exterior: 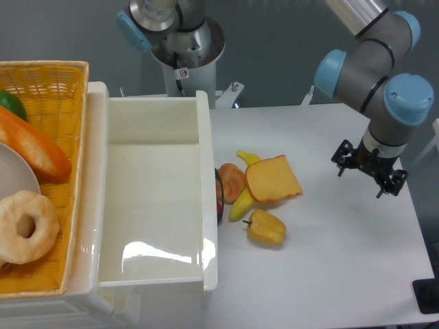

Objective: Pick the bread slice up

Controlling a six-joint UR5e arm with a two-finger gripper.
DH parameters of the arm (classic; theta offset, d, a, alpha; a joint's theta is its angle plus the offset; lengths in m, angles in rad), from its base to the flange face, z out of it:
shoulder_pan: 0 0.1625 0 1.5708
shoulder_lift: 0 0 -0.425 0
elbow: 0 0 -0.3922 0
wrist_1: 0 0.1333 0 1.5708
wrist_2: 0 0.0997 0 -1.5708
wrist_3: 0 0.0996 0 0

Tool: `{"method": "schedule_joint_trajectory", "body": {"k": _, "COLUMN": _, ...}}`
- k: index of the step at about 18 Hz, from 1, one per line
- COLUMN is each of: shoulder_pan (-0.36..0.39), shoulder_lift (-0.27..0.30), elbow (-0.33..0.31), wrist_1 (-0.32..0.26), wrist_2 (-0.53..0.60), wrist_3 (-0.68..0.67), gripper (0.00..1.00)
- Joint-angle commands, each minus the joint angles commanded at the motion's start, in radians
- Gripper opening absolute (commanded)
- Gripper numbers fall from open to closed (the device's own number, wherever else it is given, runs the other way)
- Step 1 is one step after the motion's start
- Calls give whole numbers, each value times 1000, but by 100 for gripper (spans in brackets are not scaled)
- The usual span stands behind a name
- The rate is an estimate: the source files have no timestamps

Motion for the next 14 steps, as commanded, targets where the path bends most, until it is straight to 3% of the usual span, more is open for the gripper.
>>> {"method": "schedule_joint_trajectory", "body": {"k": 3, "shoulder_pan": 0, "shoulder_lift": 2, "elbow": -9, "wrist_1": -2, "wrist_2": 0, "wrist_3": -3, "gripper": 100}}
{"method": "schedule_joint_trajectory", "body": {"k": 7, "shoulder_pan": -2, "shoulder_lift": 35, "elbow": -73, "wrist_1": -2, "wrist_2": -2, "wrist_3": -20, "gripper": 100}}
{"method": "schedule_joint_trajectory", "body": {"k": 11, "shoulder_pan": 11, "shoulder_lift": 93, "elbow": -161, "wrist_1": 0, "wrist_2": -9, "wrist_3": -28, "gripper": 100}}
{"method": "schedule_joint_trajectory", "body": {"k": 14, "shoulder_pan": 12, "shoulder_lift": 176, "elbow": -256, "wrist_1": 9, "wrist_2": -12, "wrist_3": -63, "gripper": 100}}
